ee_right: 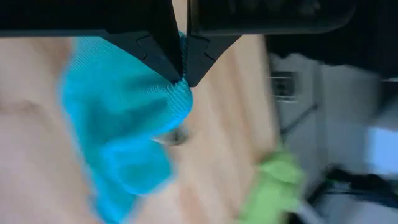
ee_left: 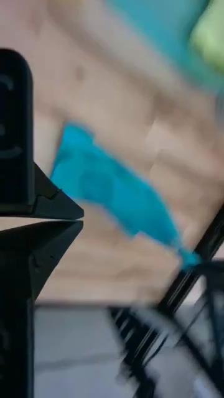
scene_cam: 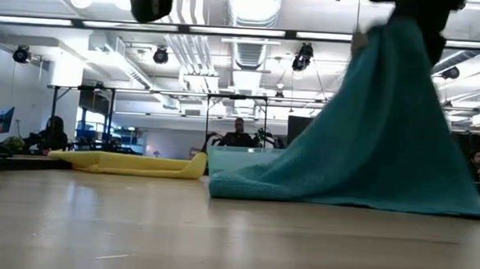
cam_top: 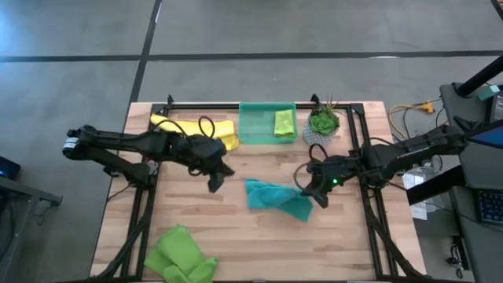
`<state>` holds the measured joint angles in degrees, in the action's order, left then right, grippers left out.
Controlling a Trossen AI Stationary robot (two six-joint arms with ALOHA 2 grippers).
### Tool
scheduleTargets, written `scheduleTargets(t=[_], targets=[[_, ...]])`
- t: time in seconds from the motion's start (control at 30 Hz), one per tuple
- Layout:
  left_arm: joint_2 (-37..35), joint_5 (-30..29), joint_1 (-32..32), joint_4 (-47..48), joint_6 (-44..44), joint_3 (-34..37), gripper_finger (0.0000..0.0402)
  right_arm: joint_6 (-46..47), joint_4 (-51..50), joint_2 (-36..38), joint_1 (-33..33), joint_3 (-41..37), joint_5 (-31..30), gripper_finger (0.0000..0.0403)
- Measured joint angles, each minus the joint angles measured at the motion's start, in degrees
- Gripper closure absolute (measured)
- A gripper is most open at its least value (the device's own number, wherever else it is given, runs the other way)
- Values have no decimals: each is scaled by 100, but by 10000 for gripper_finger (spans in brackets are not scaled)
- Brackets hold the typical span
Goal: Fold microfiber towels
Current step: Fold the blue microfiber cloth
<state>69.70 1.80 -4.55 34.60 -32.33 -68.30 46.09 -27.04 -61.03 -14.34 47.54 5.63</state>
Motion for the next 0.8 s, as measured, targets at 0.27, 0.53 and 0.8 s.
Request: scheduleTargets(t=[0.27,0.53,0.8], targets=[[813,532,-173,-1896,1200,563,401,-233,25,-98,-458,301,-179,394],[2393,2109,8,-4975,1320,316,364,-877,-226,-511,-544,845,-79,394],[3253,2523,44,-5007,1472,-430,240,-1255,-690,-852,-581,1436,206,394]])
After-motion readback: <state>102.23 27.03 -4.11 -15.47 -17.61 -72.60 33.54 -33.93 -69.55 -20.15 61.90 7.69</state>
